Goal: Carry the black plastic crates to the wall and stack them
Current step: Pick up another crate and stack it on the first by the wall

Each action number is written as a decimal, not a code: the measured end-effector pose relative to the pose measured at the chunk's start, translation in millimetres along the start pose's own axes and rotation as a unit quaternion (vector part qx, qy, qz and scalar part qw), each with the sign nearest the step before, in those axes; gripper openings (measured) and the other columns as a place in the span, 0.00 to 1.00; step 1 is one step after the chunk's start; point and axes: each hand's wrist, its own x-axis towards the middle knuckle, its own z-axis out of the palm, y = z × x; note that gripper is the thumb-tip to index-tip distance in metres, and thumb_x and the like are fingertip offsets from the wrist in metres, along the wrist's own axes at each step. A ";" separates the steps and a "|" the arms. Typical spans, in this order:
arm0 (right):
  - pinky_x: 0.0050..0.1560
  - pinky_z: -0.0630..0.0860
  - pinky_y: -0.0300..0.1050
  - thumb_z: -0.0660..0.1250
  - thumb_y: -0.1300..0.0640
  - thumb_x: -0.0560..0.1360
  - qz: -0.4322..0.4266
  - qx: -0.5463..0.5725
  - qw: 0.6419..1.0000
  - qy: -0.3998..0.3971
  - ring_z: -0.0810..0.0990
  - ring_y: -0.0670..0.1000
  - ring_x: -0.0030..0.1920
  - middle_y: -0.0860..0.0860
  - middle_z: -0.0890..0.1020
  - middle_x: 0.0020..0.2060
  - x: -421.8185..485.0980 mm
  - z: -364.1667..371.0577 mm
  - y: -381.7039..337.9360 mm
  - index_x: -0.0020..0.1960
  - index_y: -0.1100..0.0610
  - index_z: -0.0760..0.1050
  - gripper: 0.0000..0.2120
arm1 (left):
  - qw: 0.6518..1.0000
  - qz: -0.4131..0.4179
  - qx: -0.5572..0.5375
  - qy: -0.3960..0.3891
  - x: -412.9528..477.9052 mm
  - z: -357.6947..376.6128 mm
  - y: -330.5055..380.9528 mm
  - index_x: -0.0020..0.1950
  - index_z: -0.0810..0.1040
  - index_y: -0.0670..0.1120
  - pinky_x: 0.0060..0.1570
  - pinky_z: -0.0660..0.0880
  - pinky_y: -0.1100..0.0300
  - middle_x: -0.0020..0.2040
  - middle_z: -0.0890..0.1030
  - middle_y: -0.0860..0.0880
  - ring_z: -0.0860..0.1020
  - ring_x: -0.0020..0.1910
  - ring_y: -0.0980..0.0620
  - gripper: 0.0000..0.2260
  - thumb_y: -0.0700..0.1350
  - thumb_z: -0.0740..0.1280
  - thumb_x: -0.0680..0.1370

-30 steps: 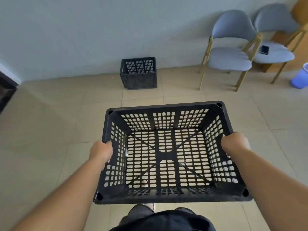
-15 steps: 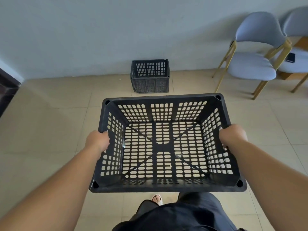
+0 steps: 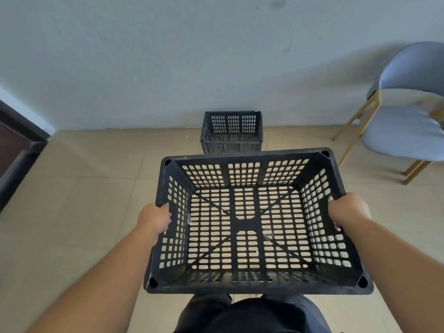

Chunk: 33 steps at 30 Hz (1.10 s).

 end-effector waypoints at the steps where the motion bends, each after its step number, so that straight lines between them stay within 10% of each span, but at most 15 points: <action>1: 0.31 0.73 0.44 0.62 0.56 0.81 -0.006 -0.007 1.000 -0.001 0.81 0.61 0.39 0.61 0.82 0.43 13.0 -1.3 -15.5 0.55 0.64 0.75 0.11 | 1.000 -0.007 -0.004 0.000 7.7 3.0 12.5 0.44 0.74 0.42 0.53 0.79 0.37 0.37 0.78 0.43 0.75 0.30 0.50 0.08 0.43 0.62 0.82; 11: 0.33 0.78 0.49 0.63 0.58 0.80 0.005 -0.021 1.000 -0.006 0.82 0.62 0.39 0.62 0.81 0.42 119.4 20.3 -167.3 0.52 0.67 0.74 0.11 | 0.999 -0.021 -0.024 0.002 147.4 16.1 116.4 0.55 0.79 0.36 0.30 0.72 0.57 0.35 0.77 0.46 0.74 0.29 0.51 0.11 0.43 0.63 0.82; 33: 0.28 0.66 0.42 0.62 0.59 0.80 0.034 0.011 0.999 0.016 0.74 0.55 0.33 0.59 0.79 0.41 363.1 31.2 -421.7 0.57 0.66 0.76 0.12 | 0.999 0.027 0.040 -0.023 423.3 95.1 409.4 0.57 0.78 0.39 0.37 0.75 0.56 0.44 0.81 0.45 0.79 0.40 0.49 0.14 0.49 0.61 0.85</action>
